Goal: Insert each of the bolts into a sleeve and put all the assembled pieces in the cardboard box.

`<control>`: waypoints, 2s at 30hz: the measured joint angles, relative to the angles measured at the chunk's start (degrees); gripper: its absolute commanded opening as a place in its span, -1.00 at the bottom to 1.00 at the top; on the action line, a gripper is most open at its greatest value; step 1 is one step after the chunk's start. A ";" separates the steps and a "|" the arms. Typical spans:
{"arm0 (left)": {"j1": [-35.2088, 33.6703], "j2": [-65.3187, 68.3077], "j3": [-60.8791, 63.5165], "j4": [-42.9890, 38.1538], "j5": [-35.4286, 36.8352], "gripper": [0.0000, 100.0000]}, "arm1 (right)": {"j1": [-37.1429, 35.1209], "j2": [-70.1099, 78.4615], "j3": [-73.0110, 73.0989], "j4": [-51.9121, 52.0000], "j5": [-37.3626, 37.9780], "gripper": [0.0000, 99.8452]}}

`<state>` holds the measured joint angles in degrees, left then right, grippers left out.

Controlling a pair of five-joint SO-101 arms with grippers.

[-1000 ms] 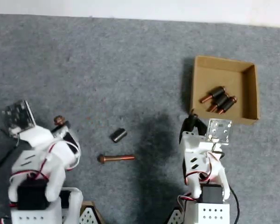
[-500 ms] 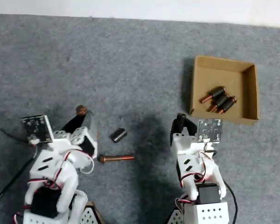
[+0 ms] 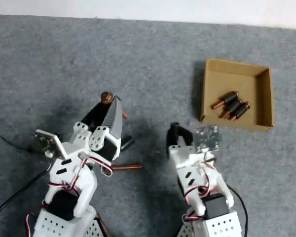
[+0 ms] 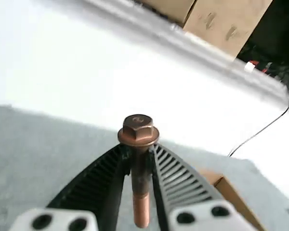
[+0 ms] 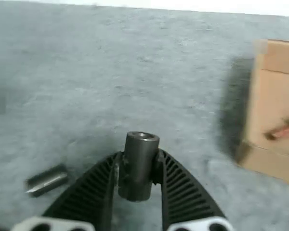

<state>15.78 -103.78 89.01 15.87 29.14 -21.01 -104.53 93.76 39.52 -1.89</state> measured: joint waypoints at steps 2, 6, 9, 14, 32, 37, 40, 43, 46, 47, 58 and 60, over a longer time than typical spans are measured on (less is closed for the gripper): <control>0.26 0.00 0.00 -2.02 0.00 -0.99 | -2.73 0.00 -0.88 0.00 0.79 -0.99; 0.09 0.00 0.18 -5.19 0.00 -0.99 | -8.09 0.00 -1.14 0.00 6.42 -0.99; 0.79 0.00 1.76 -7.30 0.00 -0.99 | -11.52 0.00 -1.14 0.00 11.60 -0.99; 4.84 0.09 6.68 -10.55 0.18 -0.99 | -14.86 0.00 -1.14 0.00 16.35 -0.99; 7.30 0.09 7.03 -7.91 0.09 -0.99 | -15.03 0.00 -1.14 -8.26 17.05 -0.99; 7.30 0.09 7.03 -7.82 0.09 -0.99 | -15.03 0.00 -1.14 -8.26 17.05 -0.99; 7.30 0.09 7.03 -6.68 0.09 -0.99 | -15.03 0.00 -1.05 -8.26 17.05 -0.99; 7.30 0.09 7.03 -4.92 0.18 -0.99 | -15.03 0.09 -1.05 -8.26 17.14 -0.99; 7.30 0.09 7.03 -4.92 0.18 -0.99 | -14.95 0.09 -1.05 -8.26 17.23 -0.99; 7.30 0.09 7.03 -4.92 0.18 -0.99 | -14.68 0.09 -1.05 -8.26 17.23 -0.99; 13.27 -0.62 7.03 -1.67 -0.18 -0.99 | -13.19 0.18 1.23 -12.48 17.32 -0.99; 13.27 -0.35 7.03 -1.58 -0.18 -0.99 | -13.19 0.18 1.23 -12.57 17.32 -0.99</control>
<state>29.05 -104.13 96.04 14.29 28.97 -34.20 -104.35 94.99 26.95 15.43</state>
